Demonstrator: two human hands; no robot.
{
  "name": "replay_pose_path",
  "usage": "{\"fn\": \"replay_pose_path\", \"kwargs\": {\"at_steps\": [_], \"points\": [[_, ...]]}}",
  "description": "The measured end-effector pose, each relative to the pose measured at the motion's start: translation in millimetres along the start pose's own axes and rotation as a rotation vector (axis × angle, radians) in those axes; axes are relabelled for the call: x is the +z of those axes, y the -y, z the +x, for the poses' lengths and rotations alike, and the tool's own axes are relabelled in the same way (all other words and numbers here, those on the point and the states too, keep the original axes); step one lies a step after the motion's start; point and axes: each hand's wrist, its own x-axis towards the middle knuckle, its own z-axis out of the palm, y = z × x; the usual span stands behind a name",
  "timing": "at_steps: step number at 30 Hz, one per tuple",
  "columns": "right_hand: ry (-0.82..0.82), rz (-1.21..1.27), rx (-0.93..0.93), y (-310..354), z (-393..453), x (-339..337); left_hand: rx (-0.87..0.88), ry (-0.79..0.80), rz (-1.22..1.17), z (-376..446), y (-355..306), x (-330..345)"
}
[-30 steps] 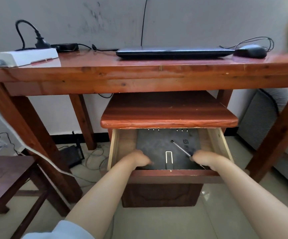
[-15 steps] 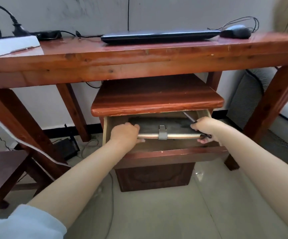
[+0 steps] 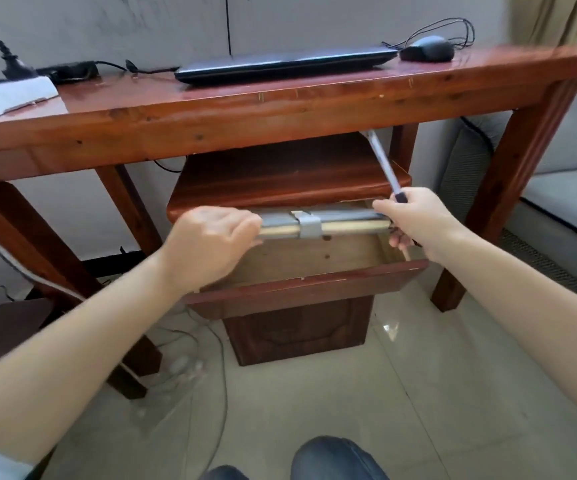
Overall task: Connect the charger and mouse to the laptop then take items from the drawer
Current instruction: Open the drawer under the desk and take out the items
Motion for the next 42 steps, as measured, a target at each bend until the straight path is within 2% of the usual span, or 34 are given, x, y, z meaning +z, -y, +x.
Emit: {"fn": "replay_pose_path", "kwargs": {"at_steps": [3, 6, 13, 15, 16, 18, 20, 25, 27, 28, 30, 33, 39, 42], "points": [[-0.115, 0.090, -0.180, 19, -9, -1, 0.060, -0.101, 0.073, 2, 16, -22], [-0.177, 0.153, -0.256, 32, -5, 1, 0.053, -0.137, 0.160, 6, 27, -28], [-0.138, 0.005, -0.245, 34, 15, 48, -0.159, 0.097, 0.231, 2, 39, 10], [-0.108, -0.131, -0.275, 31, 17, 56, -0.217, 0.208, 0.272, -5, 42, 24], [-0.124, -0.287, -0.310, 27, 16, 58, -0.221, 0.253, 0.302, -6, 42, 31], [-0.234, -0.552, -0.397, 12, 8, 57, -0.196, 0.323, 0.386, -5, 40, 45], [-0.286, -0.591, -0.508, -13, -4, 52, -0.170, 0.344, 0.463, 4, 41, 56], [-0.044, -0.674, -0.476, -85, -50, 61, -0.303, 0.536, 0.437, 15, 50, 82], [-0.030, -0.733, -0.575, -101, -57, 74, -0.280, 0.613, 0.439, 15, 51, 85], [-0.075, -0.779, -0.643, -106, -56, 81, -0.260, 0.642, 0.435, 15, 53, 86], [-0.159, -0.844, -0.731, -112, -49, 90, -0.275, 0.630, 0.402, 16, 60, 85], [-0.162, -0.914, -0.746, -119, -42, 100, -0.309, 0.542, 0.326, 19, 81, 75], [-0.025, -1.022, -0.624, -101, -9, 117, -0.291, 0.511, 0.293, 19, 92, 66], [0.137, -1.023, -0.529, -104, 13, 126, -0.295, 0.524, 0.309, 19, 89, 68]]}}
